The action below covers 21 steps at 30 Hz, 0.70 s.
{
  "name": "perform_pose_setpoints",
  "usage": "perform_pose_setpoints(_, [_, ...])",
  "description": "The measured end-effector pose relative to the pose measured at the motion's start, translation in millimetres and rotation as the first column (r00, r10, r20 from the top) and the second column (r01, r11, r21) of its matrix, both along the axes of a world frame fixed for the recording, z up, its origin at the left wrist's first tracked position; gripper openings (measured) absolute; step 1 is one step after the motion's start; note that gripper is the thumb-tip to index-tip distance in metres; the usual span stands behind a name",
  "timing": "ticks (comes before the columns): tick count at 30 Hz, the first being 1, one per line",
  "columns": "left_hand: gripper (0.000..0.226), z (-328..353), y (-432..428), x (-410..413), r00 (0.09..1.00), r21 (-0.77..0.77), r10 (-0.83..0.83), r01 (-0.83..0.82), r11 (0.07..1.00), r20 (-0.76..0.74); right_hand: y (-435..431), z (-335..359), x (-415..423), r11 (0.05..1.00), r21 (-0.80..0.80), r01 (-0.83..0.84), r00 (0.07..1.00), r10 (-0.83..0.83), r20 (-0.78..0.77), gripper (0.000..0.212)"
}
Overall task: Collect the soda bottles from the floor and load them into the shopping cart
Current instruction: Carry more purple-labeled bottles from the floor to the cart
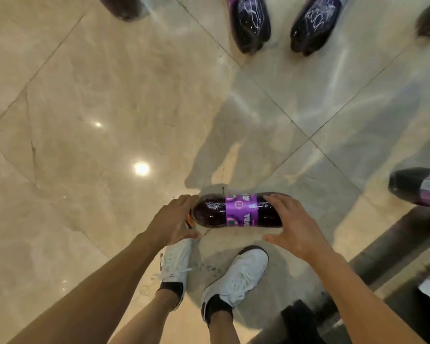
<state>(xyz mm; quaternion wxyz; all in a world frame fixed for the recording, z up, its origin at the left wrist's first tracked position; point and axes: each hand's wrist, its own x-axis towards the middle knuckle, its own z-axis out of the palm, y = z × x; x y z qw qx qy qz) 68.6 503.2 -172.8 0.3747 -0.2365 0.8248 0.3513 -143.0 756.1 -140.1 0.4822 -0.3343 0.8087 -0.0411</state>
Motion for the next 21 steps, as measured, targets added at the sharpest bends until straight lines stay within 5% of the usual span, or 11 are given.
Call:
perform_pose_setpoints(9, [0.126,-91.4,13.0,3.8,0.984,0.074,-0.087,0.099,0.992,-0.152,-11.1,-91.2,-12.4,0.913,0.042,-0.405,0.91,0.407,-0.08,0.113])
perform_pose_setpoints(16, [0.109,-87.9,10.3,-7.6,0.962,0.072,-0.113,0.135,0.988,-0.249,-16.1,-89.7,-15.7,0.905,0.035,-0.425,0.901,0.426,-0.078,0.107])
perform_pose_setpoints(21, [0.109,-5.9,-22.7,-38.4,0.943,0.085,-0.206,0.235,0.968,-0.263,-20.1,-14.8,-16.7,0.949,0.009,-0.315,0.946,0.315,-0.075,0.105])
